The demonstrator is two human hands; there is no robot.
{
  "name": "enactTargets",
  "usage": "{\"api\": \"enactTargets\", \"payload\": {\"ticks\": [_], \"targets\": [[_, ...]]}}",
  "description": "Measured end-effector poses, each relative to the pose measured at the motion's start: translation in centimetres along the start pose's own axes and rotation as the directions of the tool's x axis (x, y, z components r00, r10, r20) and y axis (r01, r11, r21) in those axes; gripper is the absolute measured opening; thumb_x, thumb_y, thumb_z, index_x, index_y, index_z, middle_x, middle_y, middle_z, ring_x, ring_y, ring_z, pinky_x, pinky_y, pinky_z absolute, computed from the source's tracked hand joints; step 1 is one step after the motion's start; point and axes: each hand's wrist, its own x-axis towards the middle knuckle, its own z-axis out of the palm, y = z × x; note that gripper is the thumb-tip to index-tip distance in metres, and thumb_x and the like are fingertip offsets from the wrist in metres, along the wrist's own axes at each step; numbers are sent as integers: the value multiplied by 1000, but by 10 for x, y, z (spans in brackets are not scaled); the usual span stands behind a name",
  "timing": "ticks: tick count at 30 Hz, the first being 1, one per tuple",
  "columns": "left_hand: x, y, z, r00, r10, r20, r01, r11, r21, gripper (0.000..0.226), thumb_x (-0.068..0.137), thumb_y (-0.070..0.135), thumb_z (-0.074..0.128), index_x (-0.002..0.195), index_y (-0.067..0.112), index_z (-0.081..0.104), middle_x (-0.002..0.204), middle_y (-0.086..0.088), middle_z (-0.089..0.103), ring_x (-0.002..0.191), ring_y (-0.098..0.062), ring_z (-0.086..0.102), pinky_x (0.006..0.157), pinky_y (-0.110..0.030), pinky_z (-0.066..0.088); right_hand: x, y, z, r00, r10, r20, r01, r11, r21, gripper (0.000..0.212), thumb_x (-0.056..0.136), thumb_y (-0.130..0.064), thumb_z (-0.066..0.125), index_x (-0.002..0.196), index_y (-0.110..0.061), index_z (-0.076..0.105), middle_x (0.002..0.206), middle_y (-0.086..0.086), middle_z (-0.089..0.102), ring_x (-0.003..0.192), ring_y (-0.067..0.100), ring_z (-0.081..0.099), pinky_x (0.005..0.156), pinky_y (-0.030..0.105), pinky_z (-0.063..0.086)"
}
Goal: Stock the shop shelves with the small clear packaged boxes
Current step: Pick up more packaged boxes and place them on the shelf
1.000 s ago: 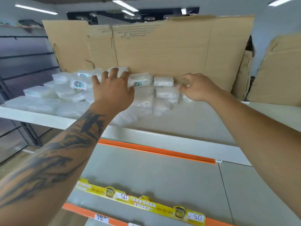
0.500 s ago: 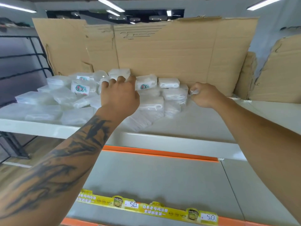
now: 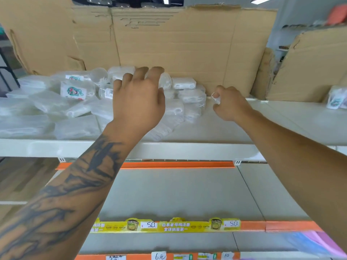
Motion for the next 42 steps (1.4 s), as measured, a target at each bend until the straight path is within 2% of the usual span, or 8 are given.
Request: {"api": "enactTargets", "payload": {"ticks": [5, 8, 11, 18, 23, 31, 39, 42], "targets": [[-11, 8, -10, 999, 35, -19, -37, 990, -135, 48, 97, 23, 53, 145, 25, 52, 147, -10, 54, 116, -45, 53, 95, -52, 48, -27, -4, -7, 998, -4, -67, 9, 998, 61, 31, 92, -18, 59, 123, -22, 56, 125, 13, 50, 94, 29, 54, 75, 32, 43], [-22, 23, -17, 999, 45, -24, -49, 978, -203, 48, 97, 21, 54, 144, 24, 53, 148, -10, 52, 119, -45, 51, 92, -52, 51, -55, -6, -15, 990, -34, -135, 47, 994, 97, 34, 91, -17, 57, 123, -25, 57, 126, 10, 54, 97, 31, 60, 77, 36, 49], [-36, 49, -20, 995, 92, -30, -97, 960, -263, 47, 96, 19, 54, 142, 23, 55, 147, -13, 52, 119, -44, 52, 99, -50, 47, -91, -4, -28, 971, -37, -238, 79, 982, 170, 38, 89, -16, 58, 126, -27, 58, 132, 5, 56, 101, 29, 63, 87, 36, 50], [-76, 121, -16, 990, 133, 41, -111, 931, -348, 50, 94, 27, 47, 144, 26, 52, 148, -8, 52, 132, -36, 50, 105, -47, 41, -186, 30, -61, 890, -54, -453, 232, 908, 348, 41, 85, -12, 63, 124, -23, 63, 130, -4, 59, 103, 13, 58, 85, 24, 43], [-116, 193, -21, 986, 154, 60, -117, 909, -400, 47, 95, 20, 55, 142, 22, 55, 144, -12, 54, 126, -38, 54, 104, -42, 40, -248, 83, -89, 864, -67, -499, 289, 878, 382, 41, 83, -9, 63, 123, -19, 63, 129, -2, 59, 110, 6, 56, 88, 9, 38], [-178, 314, -27, 983, 167, 71, -105, 845, -525, 46, 94, 19, 55, 140, 16, 59, 142, -16, 56, 132, -33, 51, 112, -44, 38, -337, 198, -114, 882, 8, -471, 211, 888, 409, 39, 85, -14, 61, 124, -15, 64, 132, 2, 60, 111, 15, 59, 91, 23, 46], [-193, 414, -8, 967, 237, 94, -138, 797, -587, 46, 96, 22, 57, 142, 19, 58, 145, -11, 55, 133, -32, 52, 113, -46, 40, -371, 288, -132, 863, 88, -497, 144, 901, 410, 42, 84, -9, 65, 125, -15, 62, 130, -1, 62, 105, 11, 60, 85, 19, 46], [-183, 447, 5, 963, 258, 82, -161, 788, -594, 47, 96, 21, 58, 143, 21, 57, 147, -10, 53, 131, -34, 53, 113, -42, 39, -376, 318, -135, 851, 130, -509, 116, 898, 424, 42, 85, -8, 66, 126, -15, 61, 129, -2, 62, 107, 12, 61, 86, 24, 50]]}}
